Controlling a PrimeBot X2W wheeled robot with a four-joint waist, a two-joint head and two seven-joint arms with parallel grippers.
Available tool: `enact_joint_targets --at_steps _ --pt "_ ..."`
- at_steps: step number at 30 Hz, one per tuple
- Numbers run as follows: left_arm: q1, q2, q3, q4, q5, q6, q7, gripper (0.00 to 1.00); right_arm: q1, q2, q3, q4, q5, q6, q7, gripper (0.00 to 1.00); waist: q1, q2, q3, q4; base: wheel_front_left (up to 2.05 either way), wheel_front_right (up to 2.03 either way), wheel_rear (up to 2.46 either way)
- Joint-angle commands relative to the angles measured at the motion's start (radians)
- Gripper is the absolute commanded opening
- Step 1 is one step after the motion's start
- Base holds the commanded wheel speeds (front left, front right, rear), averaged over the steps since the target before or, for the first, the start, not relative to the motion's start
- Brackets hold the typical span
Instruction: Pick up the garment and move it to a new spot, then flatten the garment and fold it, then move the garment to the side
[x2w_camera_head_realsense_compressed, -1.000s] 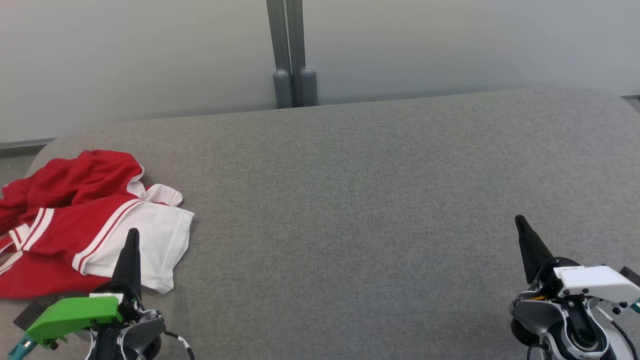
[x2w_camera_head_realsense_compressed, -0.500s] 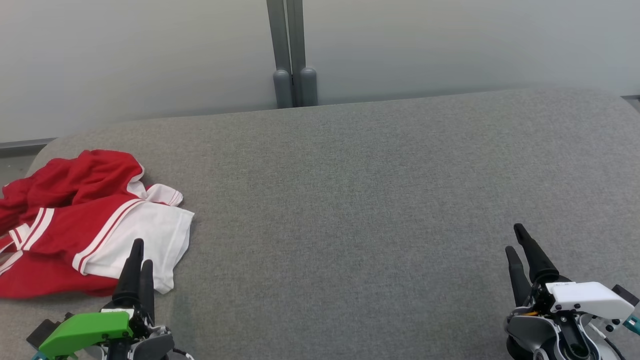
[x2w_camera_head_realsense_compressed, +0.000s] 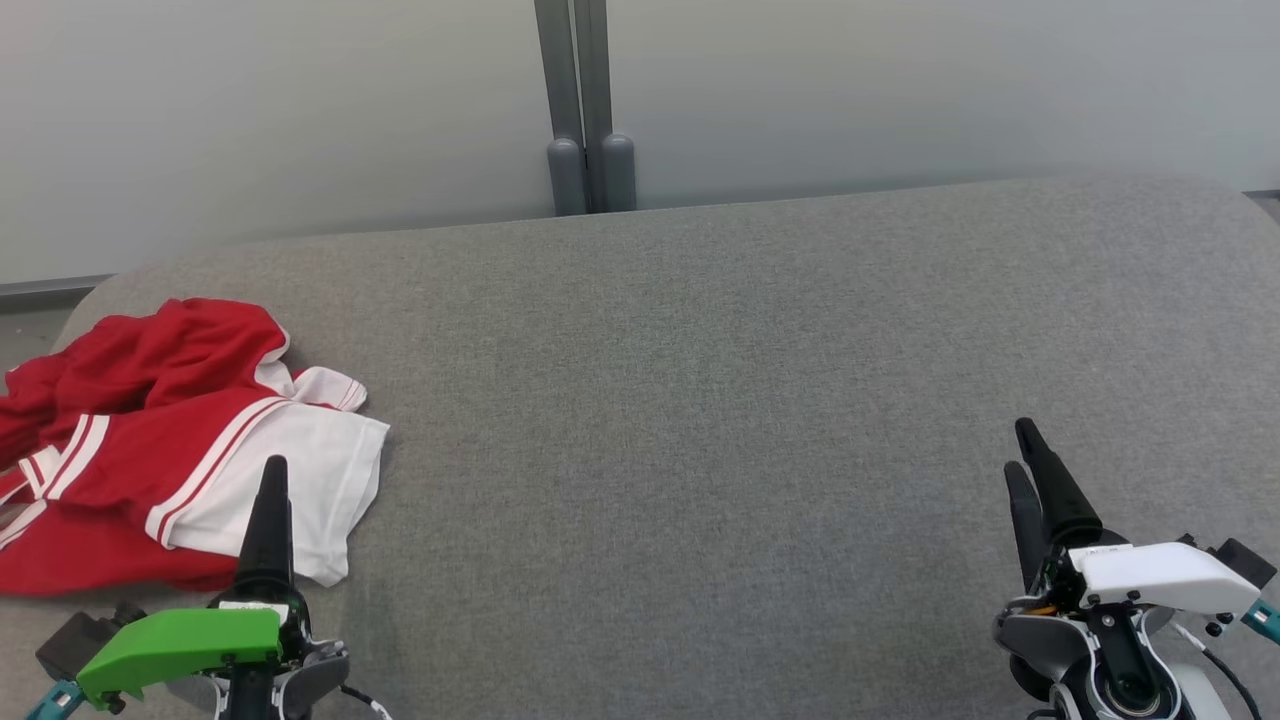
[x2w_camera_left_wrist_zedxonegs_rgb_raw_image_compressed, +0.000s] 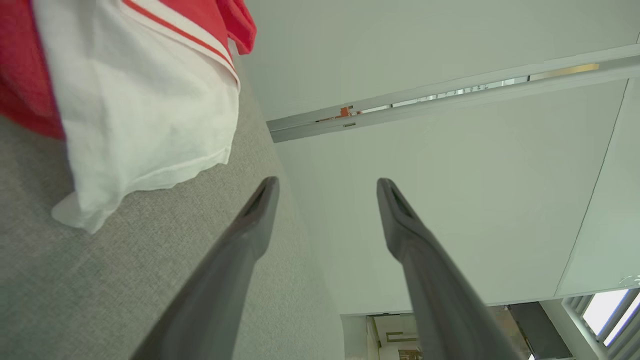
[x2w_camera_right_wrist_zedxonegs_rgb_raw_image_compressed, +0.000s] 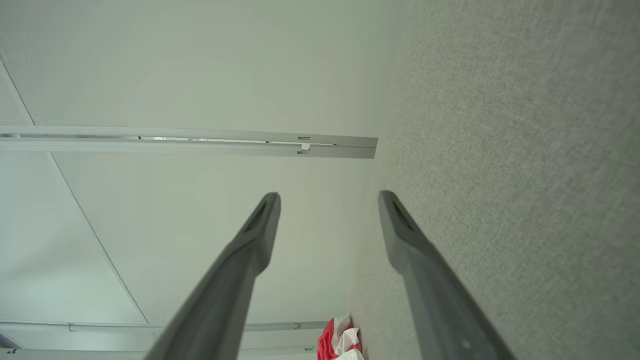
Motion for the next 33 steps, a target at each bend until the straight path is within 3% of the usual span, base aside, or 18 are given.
enact_joint_targets --at_steps 1,11,23,33 --pt "-0.019 0.006 0.0 -0.026 0.048 -0.002 -0.012 1.0 -0.028 -0.006 0.011 -0.03 -0.04 0.001 -0.012 1.0 0.0 0.0 0.0 0.0 0.0 0.0 0.0" --pt "-0.012 0.007 -0.009 -0.067 0.281 -0.003 -0.051 1.0 -0.032 -0.011 0.059 -0.072 -0.232 0.001 -0.052 1.0 0.0 0.0 -0.001 0.002 0.0 0.0 0.0" --pt "0.006 0.008 -0.059 -0.109 0.592 0.034 -0.094 1.0 -0.036 -0.05 0.138 -0.094 -0.548 0.001 -0.094 1.0 0.0 0.0 -0.003 0.003 0.0 0.0 0.0" --pt "0.021 0.009 -0.087 -0.092 0.755 0.068 -0.126 1.0 -0.03 -0.043 0.145 -0.061 -0.775 0.001 -0.128 1.0 0.0 0.0 -0.004 0.002 0.0 0.0 0.0"
